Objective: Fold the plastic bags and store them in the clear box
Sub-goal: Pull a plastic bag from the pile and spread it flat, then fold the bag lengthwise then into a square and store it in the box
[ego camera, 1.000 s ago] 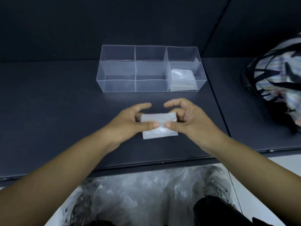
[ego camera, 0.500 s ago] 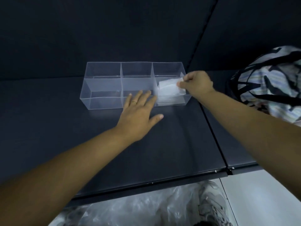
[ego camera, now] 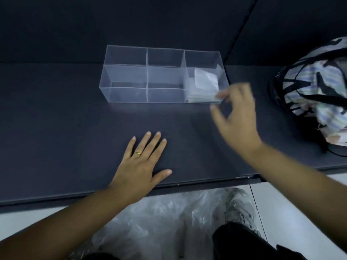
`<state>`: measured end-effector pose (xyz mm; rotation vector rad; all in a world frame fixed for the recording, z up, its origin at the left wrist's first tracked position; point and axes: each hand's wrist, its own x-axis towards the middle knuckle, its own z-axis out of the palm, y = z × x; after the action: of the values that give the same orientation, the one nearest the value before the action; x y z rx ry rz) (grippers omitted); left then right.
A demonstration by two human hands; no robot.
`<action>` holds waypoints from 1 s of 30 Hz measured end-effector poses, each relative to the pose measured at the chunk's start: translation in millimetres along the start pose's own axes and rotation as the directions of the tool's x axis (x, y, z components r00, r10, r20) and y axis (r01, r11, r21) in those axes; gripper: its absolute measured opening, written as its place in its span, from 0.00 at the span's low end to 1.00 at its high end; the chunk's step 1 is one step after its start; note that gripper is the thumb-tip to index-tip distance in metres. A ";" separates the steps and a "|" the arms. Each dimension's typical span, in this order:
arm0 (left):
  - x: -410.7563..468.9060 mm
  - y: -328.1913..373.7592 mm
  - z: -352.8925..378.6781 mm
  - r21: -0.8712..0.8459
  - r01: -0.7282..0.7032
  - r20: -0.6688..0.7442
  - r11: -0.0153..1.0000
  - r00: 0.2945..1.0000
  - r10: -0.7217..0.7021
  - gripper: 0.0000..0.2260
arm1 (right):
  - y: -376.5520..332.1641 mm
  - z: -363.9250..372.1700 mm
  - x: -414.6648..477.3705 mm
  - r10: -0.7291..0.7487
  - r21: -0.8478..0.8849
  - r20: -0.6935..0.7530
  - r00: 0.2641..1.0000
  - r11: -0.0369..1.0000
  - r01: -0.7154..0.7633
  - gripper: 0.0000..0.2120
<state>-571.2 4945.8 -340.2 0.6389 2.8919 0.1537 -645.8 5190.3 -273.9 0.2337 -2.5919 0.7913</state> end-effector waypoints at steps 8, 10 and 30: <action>-15.2 -3.2 7.3 0.018 -0.009 -0.026 1.000 1.000 0.010 0.33 | -21.2 -3.5 -147.1 -0.319 0.093 0.827 0.464 0.890 0.446 0.10; -15.7 -3.5 8.0 0.015 -0.010 -0.018 1.000 1.000 0.010 0.33 | -13.4 12.3 -156.3 -0.205 0.032 0.912 0.354 0.898 0.439 0.18; -13.4 6.6 -79.2 -0.908 0.311 0.357 0.282 0.925 0.129 0.19 | -57.3 -12.1 -35.2 0.237 0.435 0.482 0.843 0.770 -0.466 0.13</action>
<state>-571.9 4941.1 -259.7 0.1723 1.8455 1.4685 -594.3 5151.3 -251.8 0.0508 -2.7584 1.7989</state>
